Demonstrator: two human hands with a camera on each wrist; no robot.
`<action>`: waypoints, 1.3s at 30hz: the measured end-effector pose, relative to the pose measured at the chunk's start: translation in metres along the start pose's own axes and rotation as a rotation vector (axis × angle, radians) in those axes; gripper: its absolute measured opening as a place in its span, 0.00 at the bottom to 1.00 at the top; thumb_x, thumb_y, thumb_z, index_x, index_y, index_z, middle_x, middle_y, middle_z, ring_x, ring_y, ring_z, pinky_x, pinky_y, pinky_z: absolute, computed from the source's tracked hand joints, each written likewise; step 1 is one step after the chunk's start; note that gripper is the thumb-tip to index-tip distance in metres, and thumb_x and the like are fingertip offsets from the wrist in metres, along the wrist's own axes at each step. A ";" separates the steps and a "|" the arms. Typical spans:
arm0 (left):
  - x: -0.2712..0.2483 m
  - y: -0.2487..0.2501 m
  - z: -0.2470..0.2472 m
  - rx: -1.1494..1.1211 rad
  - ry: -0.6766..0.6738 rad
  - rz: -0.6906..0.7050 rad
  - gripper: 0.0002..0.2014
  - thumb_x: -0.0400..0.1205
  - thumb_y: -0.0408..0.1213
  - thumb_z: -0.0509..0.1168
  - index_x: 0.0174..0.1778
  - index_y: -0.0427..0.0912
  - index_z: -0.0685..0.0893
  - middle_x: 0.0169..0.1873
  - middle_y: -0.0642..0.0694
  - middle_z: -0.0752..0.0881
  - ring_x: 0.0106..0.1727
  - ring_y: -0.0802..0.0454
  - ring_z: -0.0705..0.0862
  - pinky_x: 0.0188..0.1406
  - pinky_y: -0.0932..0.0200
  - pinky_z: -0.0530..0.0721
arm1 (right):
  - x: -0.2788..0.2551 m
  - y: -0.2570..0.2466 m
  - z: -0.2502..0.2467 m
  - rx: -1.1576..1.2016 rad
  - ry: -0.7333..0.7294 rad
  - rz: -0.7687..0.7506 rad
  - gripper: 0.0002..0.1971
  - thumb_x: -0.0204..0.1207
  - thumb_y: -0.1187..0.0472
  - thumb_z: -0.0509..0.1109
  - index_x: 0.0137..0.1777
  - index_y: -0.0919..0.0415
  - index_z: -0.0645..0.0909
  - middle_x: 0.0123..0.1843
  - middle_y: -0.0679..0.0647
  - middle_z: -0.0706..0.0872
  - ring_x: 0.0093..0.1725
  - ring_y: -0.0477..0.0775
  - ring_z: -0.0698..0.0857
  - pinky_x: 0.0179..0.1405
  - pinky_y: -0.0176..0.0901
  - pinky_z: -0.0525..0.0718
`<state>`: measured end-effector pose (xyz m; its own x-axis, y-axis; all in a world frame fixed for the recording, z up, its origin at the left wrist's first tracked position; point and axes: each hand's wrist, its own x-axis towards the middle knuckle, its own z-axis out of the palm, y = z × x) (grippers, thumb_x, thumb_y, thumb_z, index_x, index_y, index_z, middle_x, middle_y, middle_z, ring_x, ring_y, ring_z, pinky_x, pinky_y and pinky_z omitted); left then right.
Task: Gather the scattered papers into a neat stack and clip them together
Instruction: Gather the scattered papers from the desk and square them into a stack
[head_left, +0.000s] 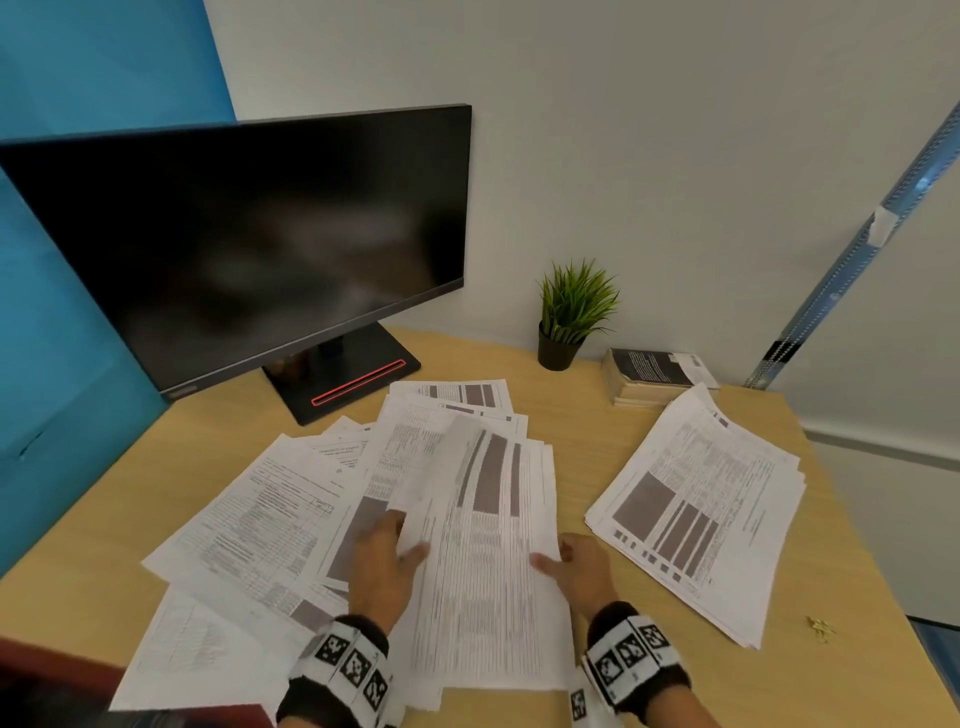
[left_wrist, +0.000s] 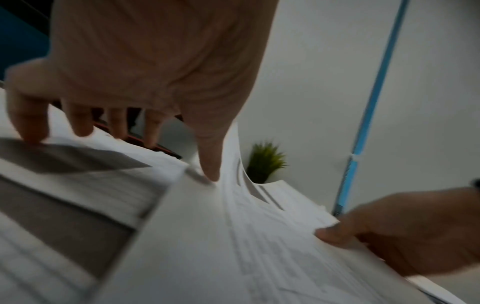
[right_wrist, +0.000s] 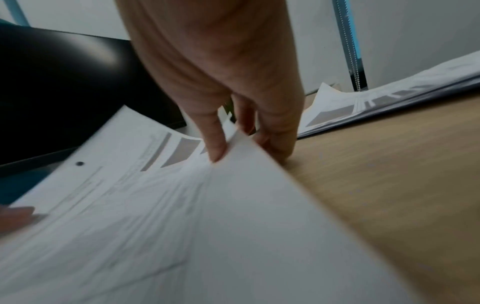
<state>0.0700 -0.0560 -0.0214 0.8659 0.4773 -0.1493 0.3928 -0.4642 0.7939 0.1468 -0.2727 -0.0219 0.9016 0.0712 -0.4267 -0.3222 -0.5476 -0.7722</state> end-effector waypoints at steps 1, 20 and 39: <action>0.010 -0.001 -0.003 0.135 0.027 -0.061 0.28 0.72 0.48 0.73 0.66 0.43 0.74 0.66 0.42 0.74 0.68 0.37 0.74 0.64 0.42 0.76 | 0.009 -0.001 0.006 -0.019 0.083 -0.002 0.07 0.70 0.62 0.76 0.39 0.64 0.81 0.43 0.58 0.87 0.42 0.56 0.85 0.42 0.44 0.82; 0.013 -0.034 -0.032 0.314 0.113 -0.248 0.37 0.73 0.56 0.69 0.74 0.45 0.66 0.73 0.38 0.67 0.73 0.33 0.66 0.70 0.33 0.69 | 0.039 -0.029 0.014 0.156 0.397 -0.097 0.09 0.68 0.70 0.77 0.39 0.66 0.77 0.39 0.60 0.86 0.42 0.59 0.84 0.39 0.40 0.76; 0.007 -0.045 -0.063 0.054 0.141 -0.084 0.52 0.76 0.29 0.69 0.80 0.60 0.37 0.73 0.36 0.72 0.73 0.36 0.68 0.72 0.37 0.59 | 0.038 -0.010 -0.006 0.197 0.210 -0.136 0.18 0.74 0.67 0.72 0.63 0.70 0.80 0.59 0.67 0.87 0.58 0.67 0.86 0.60 0.58 0.83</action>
<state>0.0391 0.0155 -0.0205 0.7788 0.6142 -0.1272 0.4816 -0.4556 0.7486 0.1859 -0.2690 -0.0275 0.9734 -0.0526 -0.2228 -0.2262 -0.3719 -0.9003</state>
